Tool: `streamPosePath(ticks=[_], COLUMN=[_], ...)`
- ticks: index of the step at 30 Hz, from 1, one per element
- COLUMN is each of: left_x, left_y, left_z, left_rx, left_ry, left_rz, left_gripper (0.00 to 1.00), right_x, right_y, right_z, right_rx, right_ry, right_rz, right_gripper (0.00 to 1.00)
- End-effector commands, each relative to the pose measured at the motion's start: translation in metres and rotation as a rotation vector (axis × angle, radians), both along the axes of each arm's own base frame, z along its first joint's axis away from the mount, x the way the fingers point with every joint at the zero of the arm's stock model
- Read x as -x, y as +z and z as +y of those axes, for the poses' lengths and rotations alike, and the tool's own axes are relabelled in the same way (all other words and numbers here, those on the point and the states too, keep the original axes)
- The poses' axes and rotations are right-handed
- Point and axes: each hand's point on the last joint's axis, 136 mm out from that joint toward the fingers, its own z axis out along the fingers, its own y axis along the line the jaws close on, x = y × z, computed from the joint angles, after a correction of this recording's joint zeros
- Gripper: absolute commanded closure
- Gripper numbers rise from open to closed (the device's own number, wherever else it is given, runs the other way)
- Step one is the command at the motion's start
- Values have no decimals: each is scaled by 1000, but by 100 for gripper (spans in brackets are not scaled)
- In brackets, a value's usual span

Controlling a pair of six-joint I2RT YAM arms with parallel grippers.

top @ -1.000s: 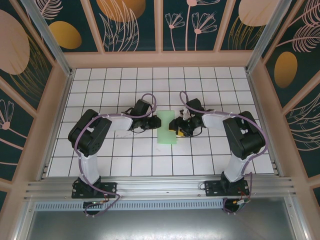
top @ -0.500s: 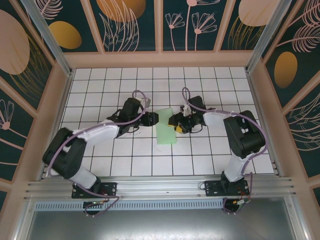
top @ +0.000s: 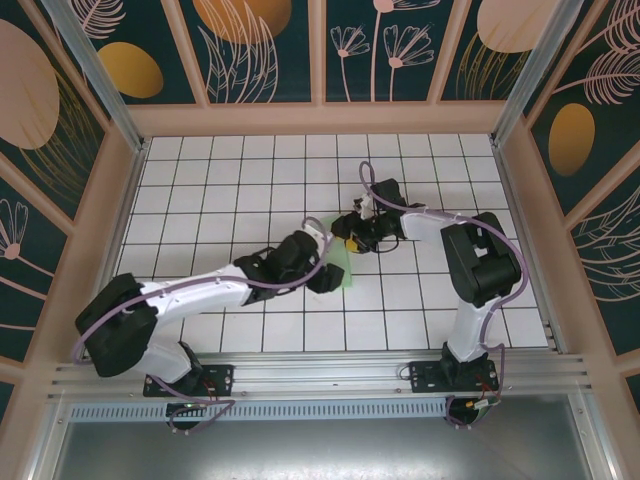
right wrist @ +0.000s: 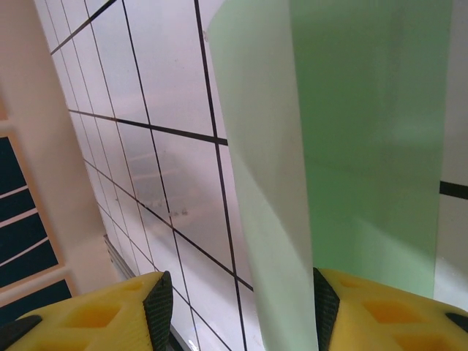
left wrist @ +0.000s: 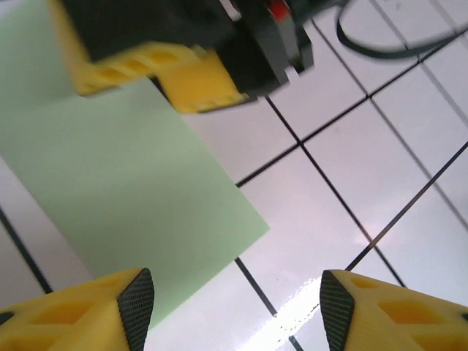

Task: Fold a paper plane with a square sheet of paper (fold left side to right side)
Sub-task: Fold the triangle a second time at the center of the table.

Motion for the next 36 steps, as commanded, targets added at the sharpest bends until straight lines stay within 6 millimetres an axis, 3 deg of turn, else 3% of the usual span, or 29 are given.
streamPosePath(ticks=[1,8,20,26,31,36], left_x=[-2,6,-8,-12,-15,-17], left_y=[-6,-29,-58,-69,-71,-65], left_z=[-8,-36,-30,-28,-28,-27], left_rx=[-127,-285,-535,-573,-593,-598], left_ry=[20,-2,67,73,76,83], left_rz=[-63,-105,-165,-183,-199,-217], left_gripper=[33,26,21,20,25,41], right_x=[-2,-3,-1,-1,-1,0], right_y=[1,2,0,-1,-1,-3], right_z=[2,3,3,2,2,1], right_rx=[-6,-11,-5,-2,1,7], right_ry=[17,17,20,20,18,20], right_rz=[15,19,28,31,32,34], right_gripper=[45,46,46,46,46,46])
